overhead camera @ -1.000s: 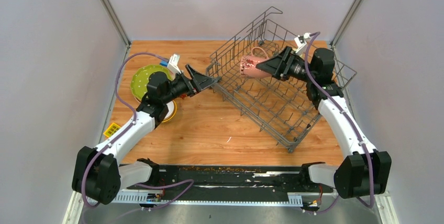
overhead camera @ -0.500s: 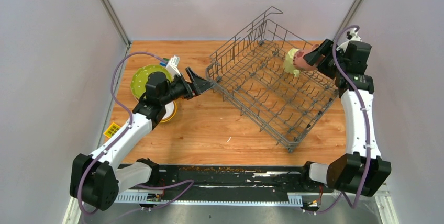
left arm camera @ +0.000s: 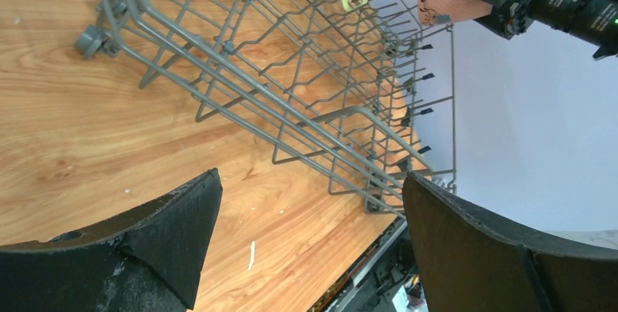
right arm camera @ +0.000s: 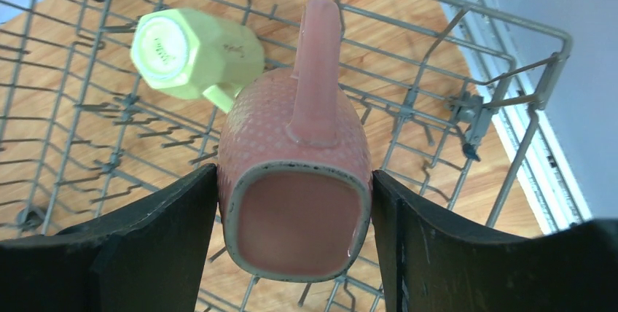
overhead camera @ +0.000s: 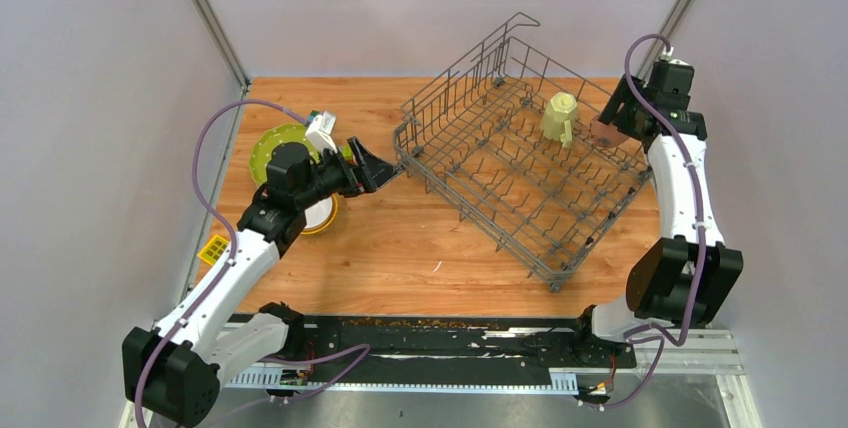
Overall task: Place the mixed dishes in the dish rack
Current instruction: Turn the cup upside down in the dish rack.
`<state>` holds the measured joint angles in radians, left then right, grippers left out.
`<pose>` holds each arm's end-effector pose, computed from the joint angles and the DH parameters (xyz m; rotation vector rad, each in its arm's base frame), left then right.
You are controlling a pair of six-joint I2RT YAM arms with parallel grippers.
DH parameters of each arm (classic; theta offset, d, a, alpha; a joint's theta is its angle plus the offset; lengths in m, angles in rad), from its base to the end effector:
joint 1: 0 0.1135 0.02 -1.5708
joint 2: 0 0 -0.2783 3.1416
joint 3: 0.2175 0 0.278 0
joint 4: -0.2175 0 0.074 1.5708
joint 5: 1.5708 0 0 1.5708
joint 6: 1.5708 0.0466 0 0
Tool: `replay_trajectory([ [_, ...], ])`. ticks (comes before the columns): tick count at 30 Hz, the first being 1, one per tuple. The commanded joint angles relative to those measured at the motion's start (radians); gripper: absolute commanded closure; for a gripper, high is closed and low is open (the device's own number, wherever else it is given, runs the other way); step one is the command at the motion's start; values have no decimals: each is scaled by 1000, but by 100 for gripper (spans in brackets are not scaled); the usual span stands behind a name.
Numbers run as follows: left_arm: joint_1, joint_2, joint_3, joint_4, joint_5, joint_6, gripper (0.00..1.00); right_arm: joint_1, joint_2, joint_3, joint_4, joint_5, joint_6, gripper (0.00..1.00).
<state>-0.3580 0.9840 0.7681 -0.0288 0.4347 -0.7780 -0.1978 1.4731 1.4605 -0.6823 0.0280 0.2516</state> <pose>0.2336 -0.1083 0.3175 -0.0769 1.9602 -1.1721 0.3504 -0.0716 0.3698 0.5192 2.2051 -0.0032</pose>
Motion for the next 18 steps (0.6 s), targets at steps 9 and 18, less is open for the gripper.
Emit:
replay_trajectory([
  [9,20,0,59,-59,-18,86,0,19,122,149,62,143,-89,92],
  [18,25,2,56,-74,-21,102,0,30,227,154,99,153,-158,91],
])
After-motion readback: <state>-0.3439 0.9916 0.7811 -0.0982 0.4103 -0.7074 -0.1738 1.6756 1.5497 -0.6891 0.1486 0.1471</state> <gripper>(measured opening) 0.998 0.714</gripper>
